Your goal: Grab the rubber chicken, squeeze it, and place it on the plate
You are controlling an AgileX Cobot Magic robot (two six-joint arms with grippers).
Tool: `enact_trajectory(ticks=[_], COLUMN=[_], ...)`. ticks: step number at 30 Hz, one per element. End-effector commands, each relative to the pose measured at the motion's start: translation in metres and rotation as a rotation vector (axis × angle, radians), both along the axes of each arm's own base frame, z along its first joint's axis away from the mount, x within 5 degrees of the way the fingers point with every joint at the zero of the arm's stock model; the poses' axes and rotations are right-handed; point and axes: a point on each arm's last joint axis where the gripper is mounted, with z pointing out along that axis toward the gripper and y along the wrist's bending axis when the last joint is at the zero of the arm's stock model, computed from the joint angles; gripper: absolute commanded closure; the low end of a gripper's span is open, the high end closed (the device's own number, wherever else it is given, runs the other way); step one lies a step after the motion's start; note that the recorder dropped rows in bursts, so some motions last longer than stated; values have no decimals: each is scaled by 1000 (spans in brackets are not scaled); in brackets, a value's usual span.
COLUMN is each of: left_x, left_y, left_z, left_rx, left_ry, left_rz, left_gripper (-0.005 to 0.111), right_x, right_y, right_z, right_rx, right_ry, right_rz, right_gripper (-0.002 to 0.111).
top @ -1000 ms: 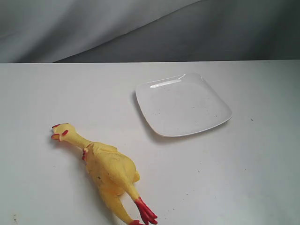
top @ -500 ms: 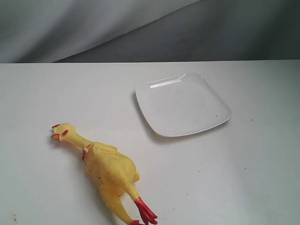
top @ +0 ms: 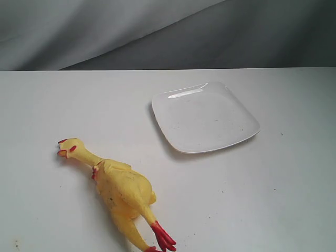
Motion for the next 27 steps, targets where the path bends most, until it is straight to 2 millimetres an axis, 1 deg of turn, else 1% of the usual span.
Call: enact_trajectory(ticks=[1,3,6,8,9,10,11,12,13,14,15,16,18,20,21,22,23,24,25,26,27], left_x=[0,0,0,0,0,0,0,0,0,0,0,0,0,0,0,0,0,0,0,0,0], left_y=[0,0,0,0,0,0,0,0,0,0,0,0,0,0,0,0,0,0,0,0,0], left_z=[0,0,0,0,0,0,0,0,0,0,0,0,0,0,0,0,0,0,0,0,0], left_rx=[-1,-1,-1,-1,-1,-1,-3,-3,-3,-3,-3,-3,-3,-3,-3,-3,-3,-3,-3,-3,-3], left_ry=[-8,-8,-8,-8,-8,-8,-9,-9,-9,-9,-9,-9,-9,-9,-9,-9,-9,-9,-9,-9,-9], left_rz=[1,1,1,1,1,1,2,2,2,2,2,2,2,2,2,2,2,2,2,2,2], left_gripper=[107,107,107,107,107,107,107,107,107,107,107,107,107,107,107,107,107,107,107,107,107], right_x=[12,25,53,85,106,119,143,154,172,182,198,210,225,230,231,230,229,229,229,230,230], right_y=[8,13,22,31,39,43,52,56,62,65,69,71,74,78,79,81,82,87,91,96,103], right_z=[30,47,70,88,98,101,103,101,95,90,78,70,63,68,76,87,95,105,108,109,107], right_rx=[-62,-97,-201,-272,-256,-271,-327,-349,-396,-440,-565,-655,-825,-1004,-1010,-925,-800,-712,-704,-717,-694], right_ry=[146,215,319,434,487,510,541,557,575,570,533,515,480,439,442,466,513,543,554,569,611], right_rz=[82,129,201,296,406,460,574,628,702,709,667,574,352,62,-68,-159,-150,-87,-36,9,62], right_gripper=[108,108,108,108,108,108,108,108,108,108,108,108,108,108,108,108,108,108,108,108,108])
